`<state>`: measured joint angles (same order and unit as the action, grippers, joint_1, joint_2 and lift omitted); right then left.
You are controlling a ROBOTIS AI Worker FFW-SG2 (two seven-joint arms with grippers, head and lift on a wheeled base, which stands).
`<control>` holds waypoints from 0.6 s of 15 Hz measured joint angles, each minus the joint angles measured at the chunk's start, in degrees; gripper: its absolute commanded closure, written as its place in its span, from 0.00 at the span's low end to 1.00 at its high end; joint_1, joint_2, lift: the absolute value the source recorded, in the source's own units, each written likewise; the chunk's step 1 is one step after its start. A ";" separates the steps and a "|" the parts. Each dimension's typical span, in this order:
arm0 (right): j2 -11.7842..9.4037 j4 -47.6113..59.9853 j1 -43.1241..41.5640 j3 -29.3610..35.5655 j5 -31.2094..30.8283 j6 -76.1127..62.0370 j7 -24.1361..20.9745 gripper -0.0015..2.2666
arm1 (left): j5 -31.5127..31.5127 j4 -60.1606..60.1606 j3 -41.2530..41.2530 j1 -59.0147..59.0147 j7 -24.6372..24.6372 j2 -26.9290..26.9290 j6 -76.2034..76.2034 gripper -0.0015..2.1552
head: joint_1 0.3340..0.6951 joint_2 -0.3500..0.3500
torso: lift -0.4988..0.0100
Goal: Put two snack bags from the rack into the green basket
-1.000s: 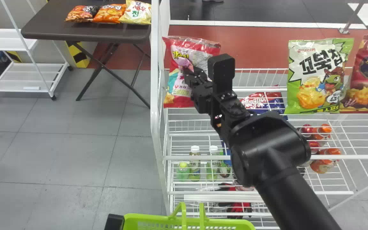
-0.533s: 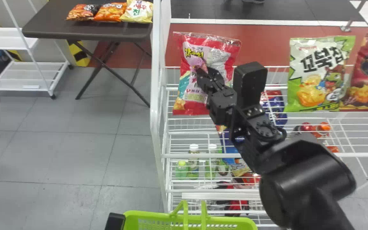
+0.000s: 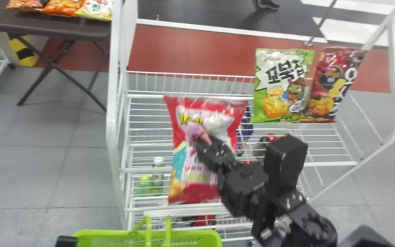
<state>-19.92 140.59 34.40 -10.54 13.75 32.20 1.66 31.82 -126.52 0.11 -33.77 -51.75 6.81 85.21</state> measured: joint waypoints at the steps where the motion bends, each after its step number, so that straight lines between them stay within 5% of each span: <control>1: -0.66 2.76 3.11 1.22 0.44 3.92 0.27 0.94 | -0.12 0.13 0.12 -0.11 -0.29 -0.30 -0.24 0.70 | 1.00 0.11 | 0.97; 4: -2.88 6.97 7.54 2.00 0.23 17.42 0.18 0.94 | -0.27 0.66 0.92 -1.58 -0.89 -0.93 -2.63 0.70 | 1.00 0.00 | 0.97; 9: -3.04 5.74 11.00 -2.34 -0.10 31.45 0.53 0.94 | -0.36 0.33 1.04 -2.00 -1.43 -1.24 -3.15 0.70 | 1.00 0.00 | 0.97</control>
<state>-22.95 146.33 45.40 -12.88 13.65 63.64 2.19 31.46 -126.18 1.15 -35.77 -53.18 5.57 82.06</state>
